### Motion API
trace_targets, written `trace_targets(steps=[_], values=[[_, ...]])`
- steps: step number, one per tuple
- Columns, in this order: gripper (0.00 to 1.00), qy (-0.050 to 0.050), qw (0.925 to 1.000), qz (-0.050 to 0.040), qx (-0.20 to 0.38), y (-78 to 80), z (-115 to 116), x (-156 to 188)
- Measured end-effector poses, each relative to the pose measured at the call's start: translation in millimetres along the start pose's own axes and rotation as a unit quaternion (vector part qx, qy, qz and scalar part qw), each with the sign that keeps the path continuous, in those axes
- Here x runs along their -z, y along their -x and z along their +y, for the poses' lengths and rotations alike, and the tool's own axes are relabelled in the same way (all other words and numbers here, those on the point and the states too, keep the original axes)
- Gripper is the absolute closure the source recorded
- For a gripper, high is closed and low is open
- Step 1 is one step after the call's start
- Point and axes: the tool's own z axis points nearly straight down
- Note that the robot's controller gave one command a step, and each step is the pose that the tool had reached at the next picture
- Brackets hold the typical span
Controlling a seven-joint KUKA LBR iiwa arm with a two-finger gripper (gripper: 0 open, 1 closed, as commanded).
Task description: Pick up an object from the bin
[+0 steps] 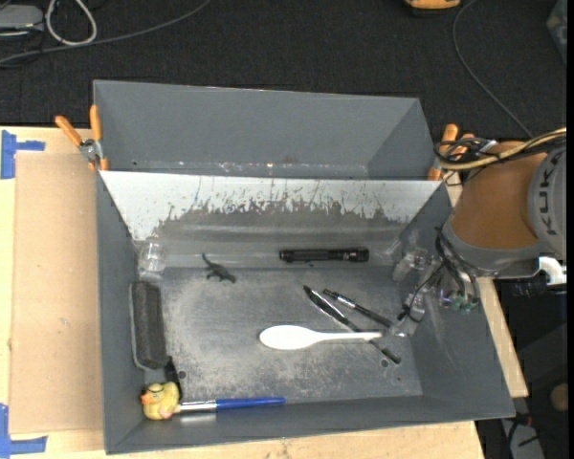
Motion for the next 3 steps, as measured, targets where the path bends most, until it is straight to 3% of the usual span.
trace_targets(steps=[1,2,3], values=[[0.0,0.002,0.9944,-0.0037,-0.106,2.3,30.3,-29.5],[1.0,0.001,1.0,-0.002,-0.002,-33.3,68.1,-29.2],[1.0,0.001,1.0,-0.002,-0.002,-33.3,68.1,-29.2]])
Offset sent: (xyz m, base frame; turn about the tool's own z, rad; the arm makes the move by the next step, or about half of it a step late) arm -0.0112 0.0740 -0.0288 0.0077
